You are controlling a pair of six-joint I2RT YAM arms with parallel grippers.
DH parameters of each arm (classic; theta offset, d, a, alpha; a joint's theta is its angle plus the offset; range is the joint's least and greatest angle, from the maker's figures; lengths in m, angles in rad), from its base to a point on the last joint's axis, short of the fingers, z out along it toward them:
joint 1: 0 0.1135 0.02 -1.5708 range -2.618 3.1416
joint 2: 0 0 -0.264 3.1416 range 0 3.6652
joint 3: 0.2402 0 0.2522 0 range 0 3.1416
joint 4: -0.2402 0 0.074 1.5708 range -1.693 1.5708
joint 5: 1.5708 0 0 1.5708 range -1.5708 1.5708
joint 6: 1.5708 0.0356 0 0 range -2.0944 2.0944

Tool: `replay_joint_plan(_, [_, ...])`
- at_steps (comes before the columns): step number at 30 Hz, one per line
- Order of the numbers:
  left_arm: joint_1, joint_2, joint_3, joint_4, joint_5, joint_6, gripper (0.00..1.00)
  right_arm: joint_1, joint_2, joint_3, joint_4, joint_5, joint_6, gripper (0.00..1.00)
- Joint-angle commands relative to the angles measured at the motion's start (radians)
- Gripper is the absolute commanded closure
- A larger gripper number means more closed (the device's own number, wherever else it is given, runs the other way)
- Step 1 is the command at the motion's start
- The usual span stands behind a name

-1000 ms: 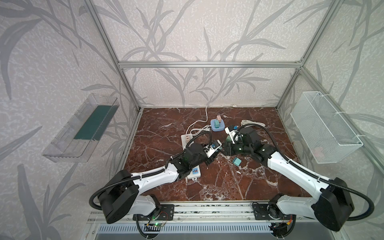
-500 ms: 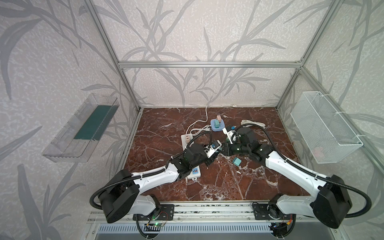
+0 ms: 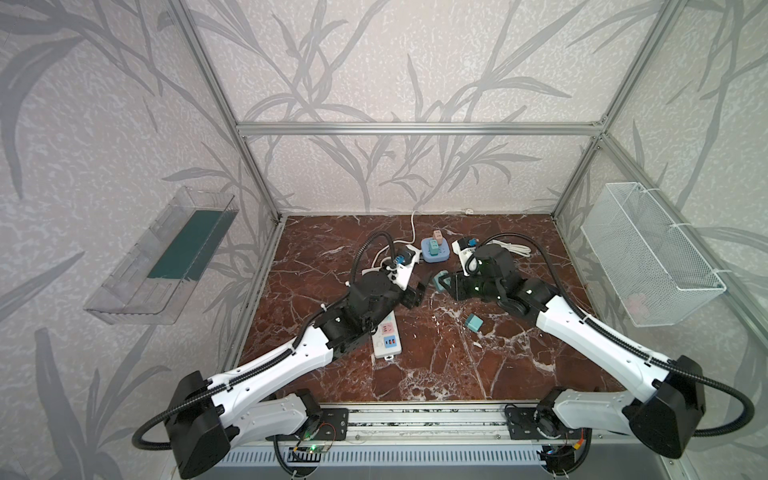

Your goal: Insert the plug

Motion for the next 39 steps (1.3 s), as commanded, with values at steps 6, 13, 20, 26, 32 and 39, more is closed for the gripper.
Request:
replay_joint_plan(6, [0.374, -0.016, 0.037, -0.188, -0.060, -0.449, 0.27, 0.174, 0.299, 0.212, -0.044, 0.258, 0.023, 1.00])
replay_joint_plan(13, [0.624, -0.033, -0.035, -0.140, -0.049, -0.634, 0.29, 0.240, 0.586, 0.477, -0.037, 0.332, 0.099, 1.00])
replay_joint_plan(20, [0.715, -0.030, -0.049, -0.119, -0.029, -0.676, 0.30, 0.272, 0.720, 0.576, -0.051, 0.402, 0.132, 1.00])
replay_joint_plan(26, [0.783, -0.013, -0.054, -0.120, 0.012, -0.722, 0.29, 0.273, 0.825, 0.678, -0.117, 0.367, 0.143, 1.00])
replay_joint_plan(32, [0.819, 0.014, -0.074, -0.062, 0.095, -0.773, 0.29, 0.269, 0.867, 0.652, -0.021, 0.367, 0.160, 1.00])
replay_joint_plan(39, [0.846, 0.025, -0.089, -0.017, 0.148, -0.783, 0.32, 0.270, 0.879, 0.632, -0.007, 0.367, 0.202, 1.00])
